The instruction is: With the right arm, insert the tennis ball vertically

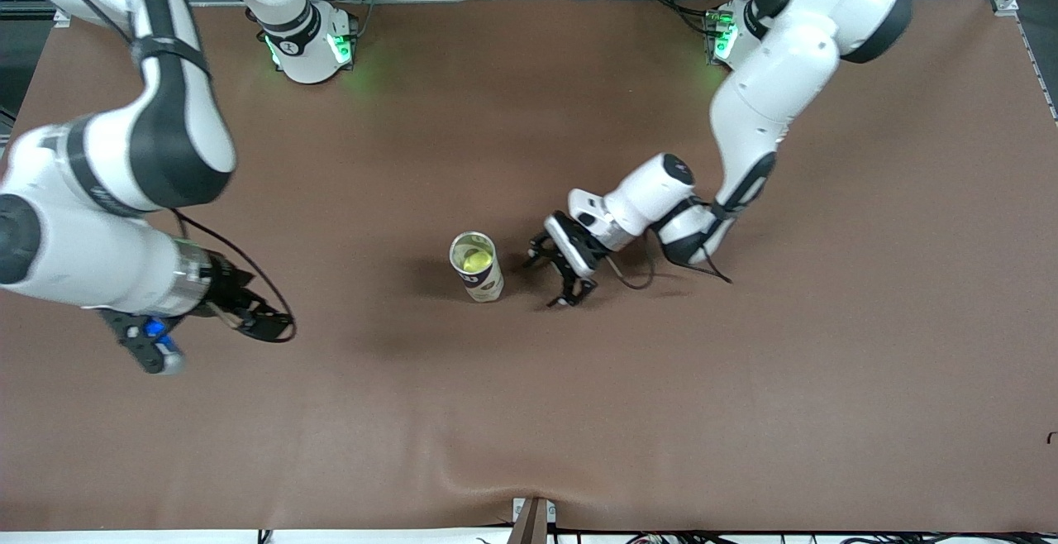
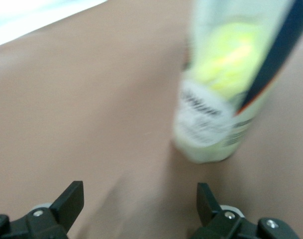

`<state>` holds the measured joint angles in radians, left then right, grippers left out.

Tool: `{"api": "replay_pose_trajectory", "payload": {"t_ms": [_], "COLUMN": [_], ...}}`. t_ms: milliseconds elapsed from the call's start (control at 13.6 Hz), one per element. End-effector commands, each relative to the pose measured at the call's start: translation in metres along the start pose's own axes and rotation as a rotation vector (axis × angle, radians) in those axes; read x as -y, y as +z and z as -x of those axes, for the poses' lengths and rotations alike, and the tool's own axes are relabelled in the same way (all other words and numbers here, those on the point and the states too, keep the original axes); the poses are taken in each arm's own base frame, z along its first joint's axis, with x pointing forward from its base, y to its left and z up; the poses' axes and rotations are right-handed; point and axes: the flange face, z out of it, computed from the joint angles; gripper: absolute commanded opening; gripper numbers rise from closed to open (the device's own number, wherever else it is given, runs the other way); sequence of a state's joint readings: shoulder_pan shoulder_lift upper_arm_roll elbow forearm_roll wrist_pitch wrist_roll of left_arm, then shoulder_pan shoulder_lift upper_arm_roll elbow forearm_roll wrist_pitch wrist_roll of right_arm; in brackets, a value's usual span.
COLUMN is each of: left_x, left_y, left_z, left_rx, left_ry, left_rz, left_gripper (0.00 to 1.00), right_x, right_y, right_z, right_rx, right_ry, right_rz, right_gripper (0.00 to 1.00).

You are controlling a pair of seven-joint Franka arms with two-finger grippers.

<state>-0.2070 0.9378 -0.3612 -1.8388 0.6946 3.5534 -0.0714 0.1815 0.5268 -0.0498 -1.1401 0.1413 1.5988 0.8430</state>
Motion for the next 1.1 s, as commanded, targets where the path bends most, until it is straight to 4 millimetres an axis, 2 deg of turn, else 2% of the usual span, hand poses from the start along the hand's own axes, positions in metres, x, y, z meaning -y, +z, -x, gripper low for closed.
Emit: {"api": "replay_pose_trajectory", "payload": {"t_ms": [0,73,220,367,514,661,882,955,1029], "left_x": [0.012,0.018,0.036,0.050,0.062,0.071,0.093,0.102,0.112], "left_y": [-0.014,-0.016,-0.019,-0.025,-0.030,-0.033,-0.035,-0.037,-0.037], "left_z": [0.000,0.000,-0.003,-0.004,-0.009,-0.014,-0.035,-0.048,-0.058], "left_rx": [0.003,0.001,0.004,0.001,-0.012,-0.027,-0.023,-0.006,0.014], "left_ry": [-0.025,-0.062,-0.096,-0.121,-0.127,-0.135,-0.159,-0.183,-0.198], "left_rz": [-0.008,-0.017,-0.046,-0.069,-0.086,-0.103,-0.150,-0.176,-0.202], "left_gripper": [1.00,1.00,1.00,1.00,1.00,1.00,1.00,1.00,1.00], "right_x": [-0.044,-0.068,-0.091,-0.117,-0.132,-0.149,-0.173,-0.181,-0.186], "right_y": [-0.039,-0.048,-0.078,-0.123,-0.136,-0.135,-0.103,-0.098,-0.099], "right_z": [-0.010,-0.022,-0.015,-0.001,0.017,0.031,0.056,0.060,0.055], "right_rx": [0.031,0.076,0.091,-0.013,-0.045,-0.053,-0.085,-0.105,-0.109], "right_ry": [-0.120,-0.160,-0.236,-0.343,-0.423,-0.474,-0.534,-0.565,-0.591], "right_rz": [0.013,0.002,-0.013,0.031,0.066,0.065,0.055,0.048,0.051], "right_gripper": [1.00,1.00,1.00,1.00,1.00,1.00,1.00,1.00,1.00]}}
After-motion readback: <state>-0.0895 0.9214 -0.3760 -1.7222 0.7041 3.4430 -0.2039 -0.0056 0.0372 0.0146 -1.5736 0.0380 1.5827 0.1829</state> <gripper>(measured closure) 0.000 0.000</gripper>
